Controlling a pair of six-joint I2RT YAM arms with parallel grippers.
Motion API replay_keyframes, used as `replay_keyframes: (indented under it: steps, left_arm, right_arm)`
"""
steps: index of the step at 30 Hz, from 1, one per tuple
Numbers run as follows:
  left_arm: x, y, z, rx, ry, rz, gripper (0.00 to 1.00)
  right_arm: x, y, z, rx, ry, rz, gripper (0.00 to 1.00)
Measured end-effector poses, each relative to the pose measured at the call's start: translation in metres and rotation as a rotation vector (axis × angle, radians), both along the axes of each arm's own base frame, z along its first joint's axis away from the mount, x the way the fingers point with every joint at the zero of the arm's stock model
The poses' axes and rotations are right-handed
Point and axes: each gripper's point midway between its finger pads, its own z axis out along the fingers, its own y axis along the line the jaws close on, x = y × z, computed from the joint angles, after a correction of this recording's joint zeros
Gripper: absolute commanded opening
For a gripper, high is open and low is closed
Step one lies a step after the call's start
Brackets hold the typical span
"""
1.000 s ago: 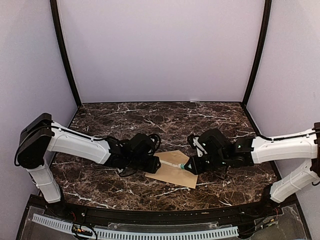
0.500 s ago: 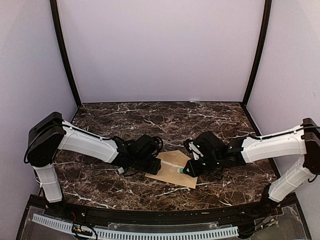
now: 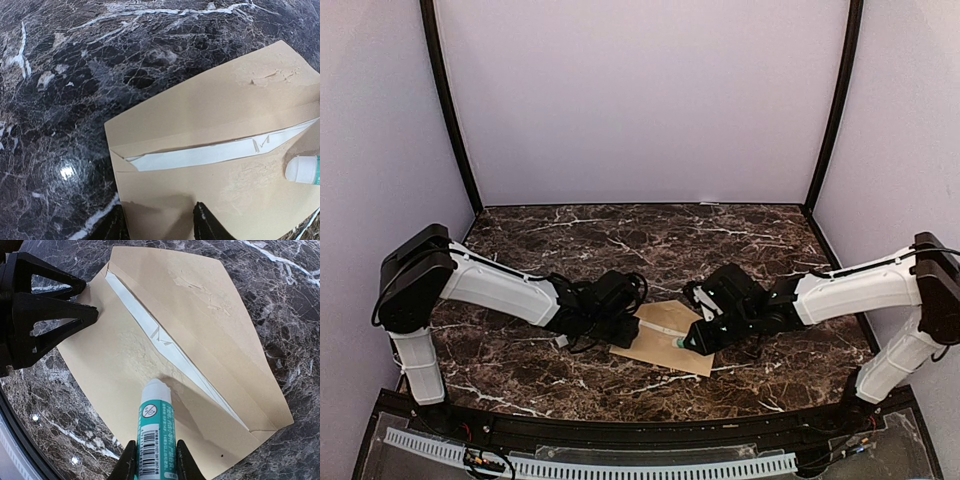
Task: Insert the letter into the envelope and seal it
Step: Paint the envelope at the center of the board.
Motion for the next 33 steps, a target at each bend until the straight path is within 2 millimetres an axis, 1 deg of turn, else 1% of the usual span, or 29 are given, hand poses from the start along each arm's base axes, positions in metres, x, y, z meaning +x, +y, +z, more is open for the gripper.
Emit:
replay_keyframes:
  steps: [7,24,33]
  left_arm:
    - [0.002,-0.001,0.0,-0.003,-0.007,-0.002,0.42]
    - [0.005,-0.002,-0.001,-0.009,-0.015,-0.003,0.39]
    - [0.005,-0.006,0.0,-0.024,-0.011,-0.011,0.39]
  right_arm:
    - [0.005,0.008,0.0,0.005,-0.009,0.012,0.0]
    - [0.018,0.036,-0.001,0.037,-0.012,0.042,0.0]
    - [0.019,0.042,0.003,0.053,-0.012,0.05,0.0]
